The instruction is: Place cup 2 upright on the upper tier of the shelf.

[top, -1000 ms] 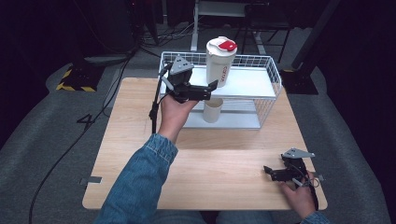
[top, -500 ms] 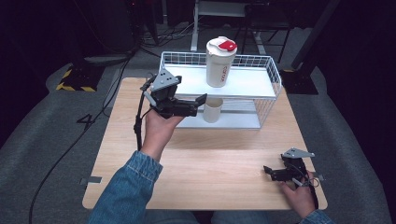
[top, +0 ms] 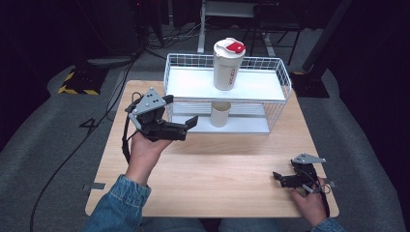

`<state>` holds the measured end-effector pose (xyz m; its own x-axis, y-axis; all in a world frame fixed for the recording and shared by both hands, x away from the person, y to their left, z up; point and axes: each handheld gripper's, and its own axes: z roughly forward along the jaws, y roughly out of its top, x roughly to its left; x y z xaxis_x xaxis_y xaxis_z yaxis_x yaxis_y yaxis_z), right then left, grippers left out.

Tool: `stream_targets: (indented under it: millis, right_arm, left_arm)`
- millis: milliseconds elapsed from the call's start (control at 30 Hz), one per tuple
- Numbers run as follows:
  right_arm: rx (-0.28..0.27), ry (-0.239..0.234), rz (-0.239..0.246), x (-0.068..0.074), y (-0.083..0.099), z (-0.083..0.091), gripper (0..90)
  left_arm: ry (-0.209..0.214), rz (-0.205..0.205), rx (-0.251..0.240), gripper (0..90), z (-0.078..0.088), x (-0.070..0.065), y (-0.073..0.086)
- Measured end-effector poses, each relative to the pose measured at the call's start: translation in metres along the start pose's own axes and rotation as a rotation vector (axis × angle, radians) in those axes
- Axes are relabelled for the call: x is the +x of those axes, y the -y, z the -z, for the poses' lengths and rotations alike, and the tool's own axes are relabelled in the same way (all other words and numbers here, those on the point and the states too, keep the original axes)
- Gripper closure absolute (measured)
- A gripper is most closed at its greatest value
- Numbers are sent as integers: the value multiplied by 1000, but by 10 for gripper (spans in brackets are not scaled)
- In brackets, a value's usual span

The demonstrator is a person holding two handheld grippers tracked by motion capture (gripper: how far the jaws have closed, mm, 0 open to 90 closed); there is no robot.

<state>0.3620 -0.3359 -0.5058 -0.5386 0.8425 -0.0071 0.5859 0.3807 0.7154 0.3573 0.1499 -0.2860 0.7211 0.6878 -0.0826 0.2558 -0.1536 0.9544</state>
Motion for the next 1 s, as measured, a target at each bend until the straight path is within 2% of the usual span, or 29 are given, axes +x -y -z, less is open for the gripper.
stream_targets:
  millis: [133,267,367,533,667,900,933,1000]
  right_arm:
    - [0,0,0,0,0,0,31]
    - [-1,0,1,0,0,0,31]
    - [0,0,0,0,0,0,31]
    - [0,0,0,0,0,0,31]
    - [0,0,0,0,0,0,31]
    - [0,0,0,0,0,0,31]
    - [0,0,0,0,0,0,31]
    - [0,0,0,0,0,0,31]
  left_arm:
    - [-16,-7,23,1,9,1,14]
    - [-11,9,34,1,17,5,30]
    - [-35,7,54,1,22,7,44]
    - [-48,9,76,1,30,8,64]
    - [-70,-10,112,1,33,10,80]
    - [-95,6,194,1,31,14,115]
    - [-97,19,192,3,31,14,119]
    - [-94,27,220,2,29,18,124]
